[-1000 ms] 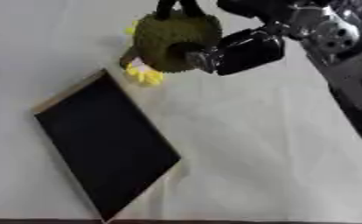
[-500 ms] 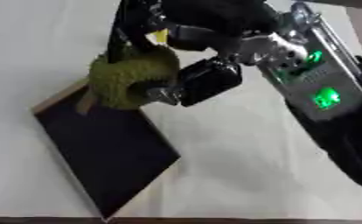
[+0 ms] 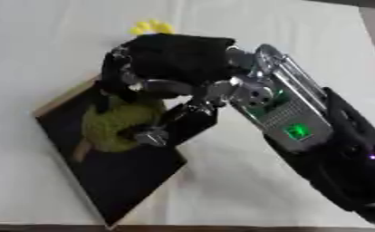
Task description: Pick up objects on the table and place them in the box.
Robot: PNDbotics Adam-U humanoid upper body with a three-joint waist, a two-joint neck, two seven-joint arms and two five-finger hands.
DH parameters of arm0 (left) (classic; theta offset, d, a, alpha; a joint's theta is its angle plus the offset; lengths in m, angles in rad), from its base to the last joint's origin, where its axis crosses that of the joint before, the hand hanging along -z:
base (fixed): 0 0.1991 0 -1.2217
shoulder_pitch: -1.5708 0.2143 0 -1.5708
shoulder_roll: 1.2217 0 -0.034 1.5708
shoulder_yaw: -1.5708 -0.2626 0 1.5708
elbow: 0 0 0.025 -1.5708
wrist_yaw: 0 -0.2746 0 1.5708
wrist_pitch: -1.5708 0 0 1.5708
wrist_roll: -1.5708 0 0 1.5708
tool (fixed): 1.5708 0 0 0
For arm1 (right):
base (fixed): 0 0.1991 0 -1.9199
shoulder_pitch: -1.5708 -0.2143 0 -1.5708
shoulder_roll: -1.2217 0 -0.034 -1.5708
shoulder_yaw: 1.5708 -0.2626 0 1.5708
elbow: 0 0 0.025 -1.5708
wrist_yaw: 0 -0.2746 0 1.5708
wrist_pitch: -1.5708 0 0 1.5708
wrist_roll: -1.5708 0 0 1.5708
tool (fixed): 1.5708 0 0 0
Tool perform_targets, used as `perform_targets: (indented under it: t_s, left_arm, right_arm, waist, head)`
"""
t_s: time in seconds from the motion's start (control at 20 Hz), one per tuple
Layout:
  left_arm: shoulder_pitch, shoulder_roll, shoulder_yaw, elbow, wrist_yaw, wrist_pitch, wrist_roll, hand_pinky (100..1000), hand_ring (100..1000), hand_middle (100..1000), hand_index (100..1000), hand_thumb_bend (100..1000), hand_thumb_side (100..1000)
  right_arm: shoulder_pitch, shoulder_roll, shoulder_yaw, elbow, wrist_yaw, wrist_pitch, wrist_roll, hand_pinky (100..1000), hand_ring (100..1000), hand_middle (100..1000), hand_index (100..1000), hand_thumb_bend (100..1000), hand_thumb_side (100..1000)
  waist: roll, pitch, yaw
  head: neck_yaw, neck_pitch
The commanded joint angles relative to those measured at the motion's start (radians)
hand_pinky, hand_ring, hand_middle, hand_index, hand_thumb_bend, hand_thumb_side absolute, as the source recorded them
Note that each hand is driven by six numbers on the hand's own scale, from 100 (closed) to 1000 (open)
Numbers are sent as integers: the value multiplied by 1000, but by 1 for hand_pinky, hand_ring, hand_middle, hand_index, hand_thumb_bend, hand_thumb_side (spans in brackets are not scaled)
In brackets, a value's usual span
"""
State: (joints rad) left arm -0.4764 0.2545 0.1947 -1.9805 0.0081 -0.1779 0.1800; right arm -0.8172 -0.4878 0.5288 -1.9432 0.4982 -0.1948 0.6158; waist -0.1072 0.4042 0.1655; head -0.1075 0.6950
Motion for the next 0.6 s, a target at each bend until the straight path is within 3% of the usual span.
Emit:
perform_targets:
  t_s: [0.05,0.3,0.6]
  left_arm:
    - [-9,22,4,-19,-1,-1,-3,781,699,593,790,100,637]
    - [-7,19,2,-19,3,1,-9,781,697,591,790,100,640]
    - [-5,15,-2,-19,10,4,-16,782,696,590,790,100,647]
  right_arm:
    - [-4,20,21,48,41,-13,7,810,750,365,707,100,100]
    - [4,49,53,139,125,-69,-5,821,775,440,733,100,100]
    - [18,60,68,204,191,-162,29,877,925,706,917,100,100]
  waist:
    - [5,-19,1]
    - [4,-18,3]
    - [4,-17,2]
  head:
    - [-5,-1]
    - [-5,-2]
    - [-3,-3]
